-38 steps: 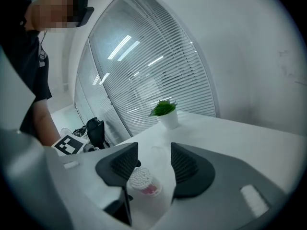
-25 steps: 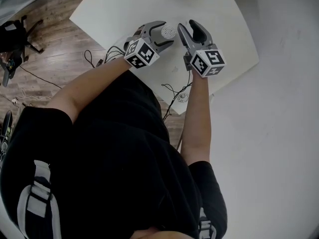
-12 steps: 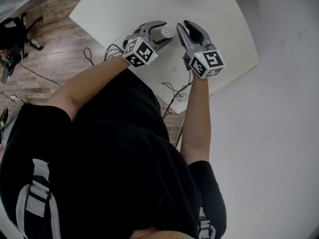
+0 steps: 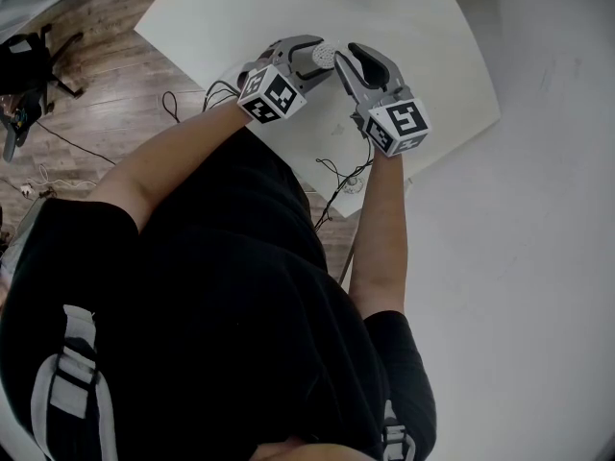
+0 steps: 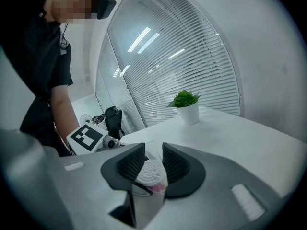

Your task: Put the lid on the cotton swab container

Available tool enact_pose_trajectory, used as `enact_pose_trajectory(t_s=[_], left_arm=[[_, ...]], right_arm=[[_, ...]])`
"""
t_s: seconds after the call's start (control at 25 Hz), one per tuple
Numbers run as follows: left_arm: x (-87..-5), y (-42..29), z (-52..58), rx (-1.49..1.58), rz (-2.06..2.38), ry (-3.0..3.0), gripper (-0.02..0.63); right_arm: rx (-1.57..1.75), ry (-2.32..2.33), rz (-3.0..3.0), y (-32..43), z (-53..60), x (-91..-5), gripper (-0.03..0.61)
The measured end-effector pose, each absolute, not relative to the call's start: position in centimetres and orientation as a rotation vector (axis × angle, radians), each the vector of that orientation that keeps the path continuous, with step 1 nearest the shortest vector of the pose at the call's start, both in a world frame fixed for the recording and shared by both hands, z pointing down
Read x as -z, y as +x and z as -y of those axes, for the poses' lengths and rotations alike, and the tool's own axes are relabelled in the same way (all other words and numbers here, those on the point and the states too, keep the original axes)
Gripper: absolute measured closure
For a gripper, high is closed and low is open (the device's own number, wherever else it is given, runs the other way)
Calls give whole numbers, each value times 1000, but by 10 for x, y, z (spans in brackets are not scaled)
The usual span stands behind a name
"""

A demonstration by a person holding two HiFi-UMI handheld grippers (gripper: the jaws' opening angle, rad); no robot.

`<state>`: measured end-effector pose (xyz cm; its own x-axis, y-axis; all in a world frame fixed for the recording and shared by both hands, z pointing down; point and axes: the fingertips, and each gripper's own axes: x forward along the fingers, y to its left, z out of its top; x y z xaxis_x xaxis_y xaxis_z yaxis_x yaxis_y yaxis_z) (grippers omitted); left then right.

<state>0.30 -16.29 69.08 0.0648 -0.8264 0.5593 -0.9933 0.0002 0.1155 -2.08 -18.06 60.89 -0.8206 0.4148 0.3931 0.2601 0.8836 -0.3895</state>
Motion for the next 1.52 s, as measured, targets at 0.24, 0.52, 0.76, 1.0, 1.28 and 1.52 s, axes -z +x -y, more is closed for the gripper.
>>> enact_pose_trajectory(t_s=[0.24,0.52,0.76,1.0,1.28,1.52], left_arm=[[-691,5,163,-466,1805,1877,359],[-691,3,162,-455,1823,1872,359],[-691,4,163,-444,1842,1874,359],[-691,4,162,-435,1857,1866,360],[-691,5,162,-433,1860,1865,359],[-691,4,162,-426,1858,1856,357]], right_arm=[[-430,-531,2550,-11,166,-610,449],[-424,-563,2526,-5,151,-616,449],[-420,-508,2494,0,149,-632,451],[-314,-432,2472,-1,147,-639,474],[-218,-369,2450,-3,147,-643,476],[-140,-325,2452,-6,144,-642,476]])
